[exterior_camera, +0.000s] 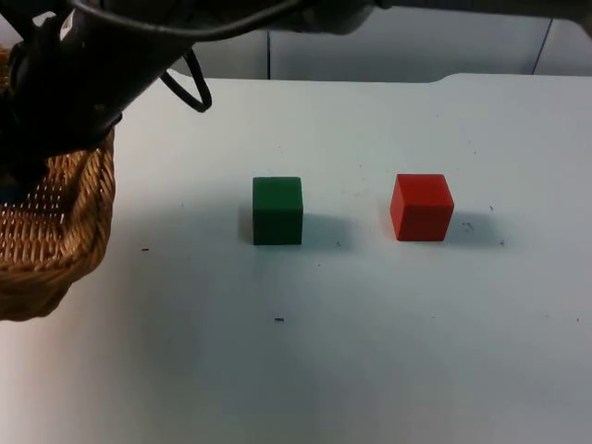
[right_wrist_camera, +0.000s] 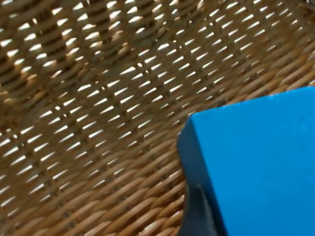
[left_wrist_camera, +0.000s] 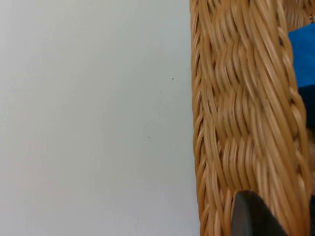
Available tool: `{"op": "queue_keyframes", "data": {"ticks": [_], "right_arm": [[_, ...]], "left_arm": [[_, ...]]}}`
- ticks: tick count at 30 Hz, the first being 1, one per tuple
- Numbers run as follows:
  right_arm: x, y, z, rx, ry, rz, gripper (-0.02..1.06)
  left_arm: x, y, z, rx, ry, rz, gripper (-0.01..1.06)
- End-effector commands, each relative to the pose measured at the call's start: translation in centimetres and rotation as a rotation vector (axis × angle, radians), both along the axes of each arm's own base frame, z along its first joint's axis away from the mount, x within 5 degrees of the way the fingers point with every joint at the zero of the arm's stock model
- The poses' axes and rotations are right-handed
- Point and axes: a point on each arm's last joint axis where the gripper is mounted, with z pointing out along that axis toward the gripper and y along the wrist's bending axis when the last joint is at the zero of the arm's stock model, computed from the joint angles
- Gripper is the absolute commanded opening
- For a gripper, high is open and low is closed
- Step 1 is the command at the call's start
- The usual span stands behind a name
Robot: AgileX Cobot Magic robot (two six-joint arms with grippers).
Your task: Pick up the basket with the left hand and place the blue cube into the basket with the right hand.
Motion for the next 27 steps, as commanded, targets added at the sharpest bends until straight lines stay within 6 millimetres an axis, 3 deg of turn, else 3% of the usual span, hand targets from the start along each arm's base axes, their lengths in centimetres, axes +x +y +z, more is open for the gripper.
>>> {"op": "queue_keyframes", "data": {"ticks": [1, 3, 4, 6, 8, 9, 11, 13, 18, 23, 27], "right_arm": [[0.0, 0.3, 0.5, 0.033, -0.016, -0.003, 0.07], [-0.1, 0.3, 0.6, 0.036, -0.02, 0.004, 0.24], [-0.1, 0.3, 0.6, 0.036, -0.02, 0.004, 0.24], [-0.1, 0.3, 0.7, 0.038, -0.021, 0.004, 0.51], [-0.1, 0.3, 0.9, 0.039, -0.02, 0.004, 0.7], [-0.1, 0.3, 0.9, 0.039, -0.02, 0.004, 0.7], [-0.2, 0.2, 1.7, 0.047, -0.03, 0.006, 0.8], [-0.2, 0.2, 1.9, 0.047, -0.038, 0.008, 0.8], [-0.8, -0.7, 5.3, 0.037, -0.075, 0.034, 0.78], [-1.0, -1.6, 7.3, 0.013, -0.095, 0.036, 0.75], [0.0, -4.0, 10.2, 0.004, -0.1, 0.003, 0.73]], "left_arm": [[0.2, -0.2, 0.4, -0.032, -0.025, 0.011, 0.0], [0.2, -0.2, 0.4, -0.032, -0.025, 0.011, 0.0], [0.2, -0.2, 0.4, -0.032, -0.025, 0.011, 0.0], [0.2, -0.2, 0.4, -0.032, -0.025, 0.011, 0.0], [0.2, -0.2, 0.4, -0.032, -0.025, 0.011, 0.0], [0.2, -0.2, 0.4, -0.032, -0.025, 0.011, 0.0], [0.2, -0.2, 0.4, -0.032, -0.025, 0.011, 0.0], [0.2, -0.2, 0.4, -0.032, -0.025, 0.011, 0.0], [0.2, -0.2, 0.4, -0.034, -0.024, 0.009, 0.0], [0.2, -0.2, 0.4, -0.034, -0.024, 0.009, 0.0], [0.2, -0.3, 0.4, -0.036, -0.025, 0.004, 0.0]]}}
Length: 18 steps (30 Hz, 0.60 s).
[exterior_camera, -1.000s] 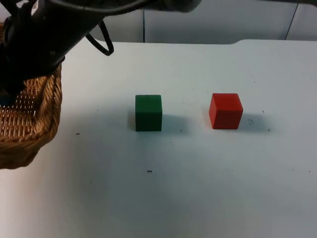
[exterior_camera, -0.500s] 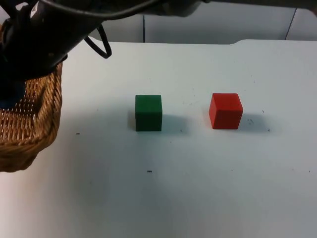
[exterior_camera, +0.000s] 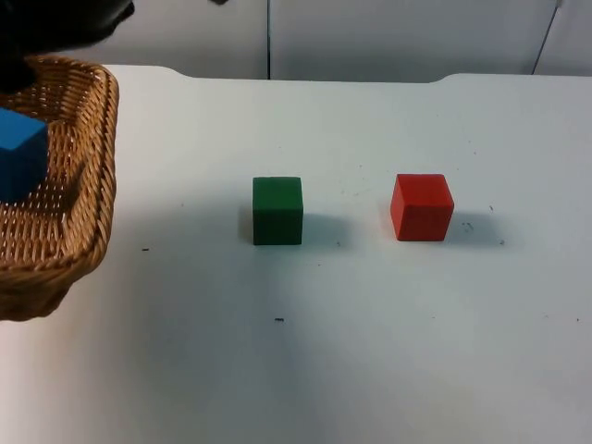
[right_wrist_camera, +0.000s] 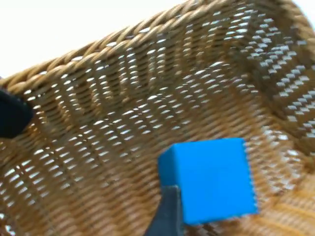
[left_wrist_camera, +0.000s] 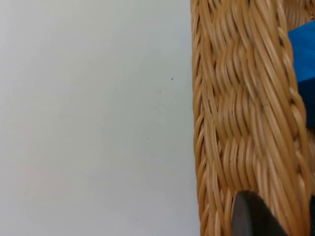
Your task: Pick up the basket with the left hand and place the blue cube into the basket with the right hand.
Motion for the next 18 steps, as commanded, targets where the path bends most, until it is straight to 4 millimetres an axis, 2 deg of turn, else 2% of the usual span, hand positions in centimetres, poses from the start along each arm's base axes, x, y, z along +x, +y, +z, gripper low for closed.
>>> {"op": "queue_keyframes", "data": {"ticks": [1, 5, 6, 10, 13, 18], "right_arm": [[0.5, -1.3, 1.9, 0.003, -0.016, -0.019, 0.73], [2.1, -4.9, 5.0, 0.013, -0.007, -0.087, 0.73], [2.1, -4.9, 5.0, 0.013, -0.007, -0.087, 0.73], [2.8, -7.6, 7.2, 0.002, 0.0, -0.12, 0.73], [2.5, -8.5, 7.9, -0.008, -0.011, -0.113, 0.73], [0.9, -10.1, 9.1, -0.007, -0.043, -0.102, 0.73]], "left_arm": [[0.2, -0.3, 0.4, -0.035, -0.024, 0.005, 0.0], [0.3, -0.2, 0.4, -0.033, -0.031, 0.012, 0.0], [0.3, -0.2, 0.4, -0.033, -0.031, 0.012, 0.0], [1.0, -0.4, 0.1, -0.081, -0.056, -0.014, 0.0], [1.5, -0.3, -0.4, -0.11, -0.059, -0.017, 0.0], [2.5, 0.1, -2.0, -0.16, -0.03, -0.028, 0.0]]}}
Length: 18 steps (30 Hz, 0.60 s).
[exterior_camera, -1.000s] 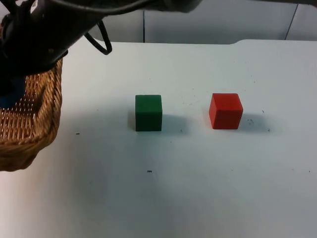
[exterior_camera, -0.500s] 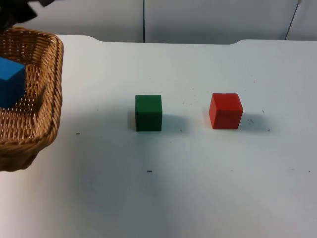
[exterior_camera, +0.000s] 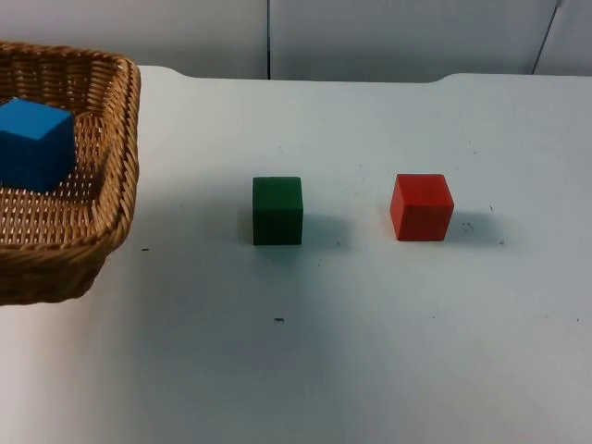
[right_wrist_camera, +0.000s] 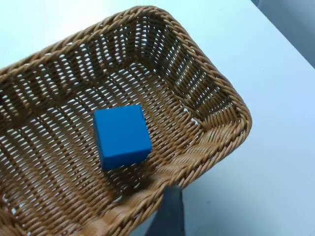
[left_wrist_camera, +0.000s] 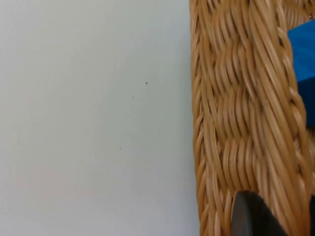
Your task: Pick up the basket with the left hand and place the blue cube into the basket with the right hand.
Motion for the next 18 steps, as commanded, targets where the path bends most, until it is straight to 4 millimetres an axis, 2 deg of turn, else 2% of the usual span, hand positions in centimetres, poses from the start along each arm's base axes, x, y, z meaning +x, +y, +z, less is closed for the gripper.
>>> {"op": "queue_keyframes", "data": {"ticks": [1, 8, 13, 14, 18], "right_arm": [[-0.9, -0.9, 1.0, 0.018, -0.038, 0.006, 0.73], [-3.2, -3.3, 0.9, 0.061, -0.103, -0.027, 0.73], [-5.9, -6.0, 0.8, 0.11, -0.164, -0.064, 0.73], [-5.9, -6.0, 0.8, 0.11, -0.164, -0.064, 0.73], [-7.9, -8.0, 1.3, 0.145, -0.196, -0.085, 0.73]], "left_arm": [[0.6, -0.2, 0.0, -0.051, -0.028, 0.011, 0.0], [2.1, 0.2, -0.8, -0.081, -0.031, -0.027, 0.0], [4.7, -0.1, -1.7, -0.058, -0.013, -0.072, 0.0], [4.7, -0.1, -1.7, -0.058, -0.013, -0.072, 0.0], [5.9, 0.1, -2.5, -0.061, -0.012, -0.036, 0.0]]}}
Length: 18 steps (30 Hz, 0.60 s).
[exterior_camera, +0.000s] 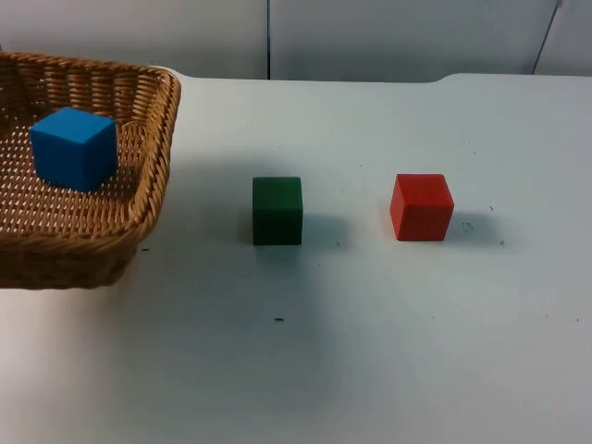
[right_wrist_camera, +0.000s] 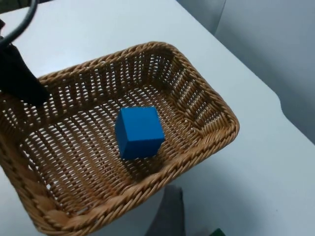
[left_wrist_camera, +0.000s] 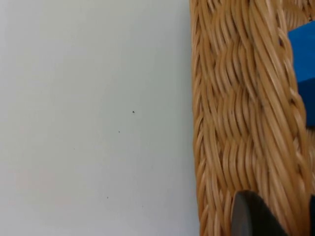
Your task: Pick up the basket with the left hand and place the blue cube into the basket with the right hand.
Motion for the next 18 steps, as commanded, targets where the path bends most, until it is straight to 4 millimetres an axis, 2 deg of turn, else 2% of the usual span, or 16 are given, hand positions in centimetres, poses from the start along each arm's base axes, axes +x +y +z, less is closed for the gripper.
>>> {"op": "queue_keyframes", "data": {"ticks": [1, 8, 12, 18], "right_arm": [[-1.3, -1.3, 0.9, 0.041, -0.039, -0.014, 0.73], [-2.6, -2.3, 2.0, 0.083, -0.042, -0.019, 0.73], [-2.9, -2.5, 2.3, 0.085, -0.044, -0.017, 0.73], [-3.0, -2.5, 2.1, 0.07, -0.021, -0.012, 0.73]], "left_arm": [[1.0, 0.1, -0.1, -0.02, -0.032, 0.046, 0.0], [1.4, 0.6, -1.8, 0.007, -0.001, 0.044, 0.0], [2.4, 1.0, -2.9, -0.007, 0.014, 0.034, 0.0], [3.6, 1.5, -3.6, -0.012, 0.017, 0.016, 0.0]]}}
